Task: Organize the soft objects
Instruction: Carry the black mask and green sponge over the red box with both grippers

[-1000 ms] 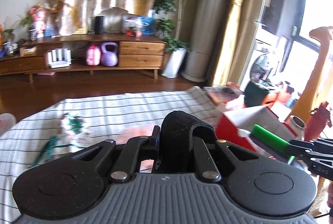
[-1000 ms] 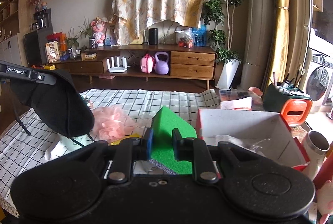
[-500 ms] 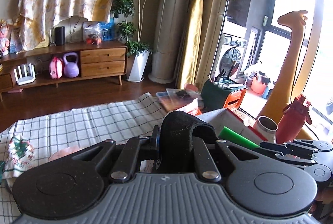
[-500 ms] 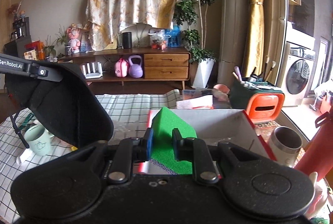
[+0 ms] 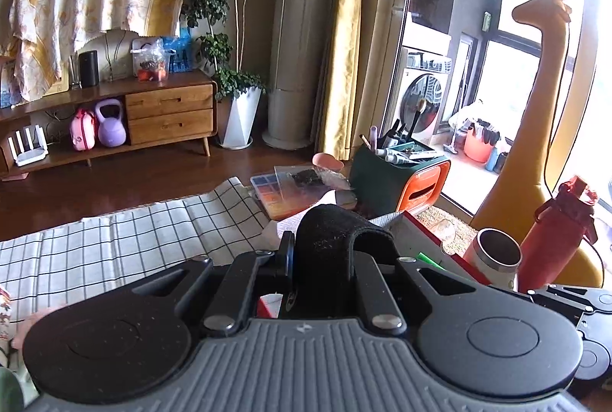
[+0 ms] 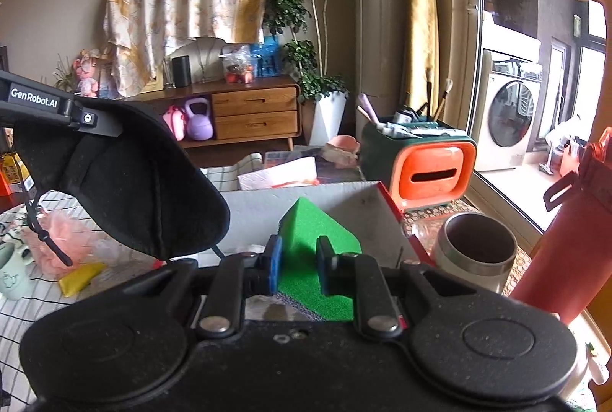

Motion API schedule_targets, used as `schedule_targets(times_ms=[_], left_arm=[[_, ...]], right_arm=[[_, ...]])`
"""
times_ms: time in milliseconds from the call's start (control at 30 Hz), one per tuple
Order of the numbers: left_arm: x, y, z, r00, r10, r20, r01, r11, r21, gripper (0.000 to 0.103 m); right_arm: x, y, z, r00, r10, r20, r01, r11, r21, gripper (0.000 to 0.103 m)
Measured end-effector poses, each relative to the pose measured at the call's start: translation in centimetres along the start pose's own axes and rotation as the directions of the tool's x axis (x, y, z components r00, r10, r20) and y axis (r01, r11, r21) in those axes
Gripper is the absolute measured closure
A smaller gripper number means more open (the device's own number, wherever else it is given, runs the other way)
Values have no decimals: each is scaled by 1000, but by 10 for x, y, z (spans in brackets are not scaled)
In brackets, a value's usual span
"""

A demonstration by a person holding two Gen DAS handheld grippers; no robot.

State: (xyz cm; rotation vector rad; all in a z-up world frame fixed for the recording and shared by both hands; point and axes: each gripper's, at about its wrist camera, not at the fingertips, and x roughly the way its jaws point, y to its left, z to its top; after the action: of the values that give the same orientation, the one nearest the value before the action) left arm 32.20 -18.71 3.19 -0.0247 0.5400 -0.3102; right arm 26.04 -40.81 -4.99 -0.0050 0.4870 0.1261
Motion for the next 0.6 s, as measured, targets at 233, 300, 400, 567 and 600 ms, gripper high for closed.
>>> schedule_targets(times_ms=[233, 300, 400, 567, 600], left_arm=[[54, -23, -6, 999, 19, -48, -19, 1000, 5, 93], [68, -28, -8, 998, 15, -64, -14, 1000, 11, 93], [88, -35, -10, 996, 16, -92, -13, 999, 36, 93], [117, -41, -21, 989, 27, -145, -20, 999, 45, 93], [122, -42, -24, 987, 29, -157, -21, 998, 53, 93]], right_arm=[[27, -19, -6, 1000, -13, -5, 13, 1000, 28, 85], [32, -20, -6, 1000, -12, -2, 12, 1000, 26, 85], [38, -17, -8, 1000, -3, -6, 3, 1000, 14, 85], [43, -10, -16, 1000, 18, -11, -18, 1000, -20, 85], [43, -9, -18, 1000, 23, -11, -23, 999, -26, 85]])
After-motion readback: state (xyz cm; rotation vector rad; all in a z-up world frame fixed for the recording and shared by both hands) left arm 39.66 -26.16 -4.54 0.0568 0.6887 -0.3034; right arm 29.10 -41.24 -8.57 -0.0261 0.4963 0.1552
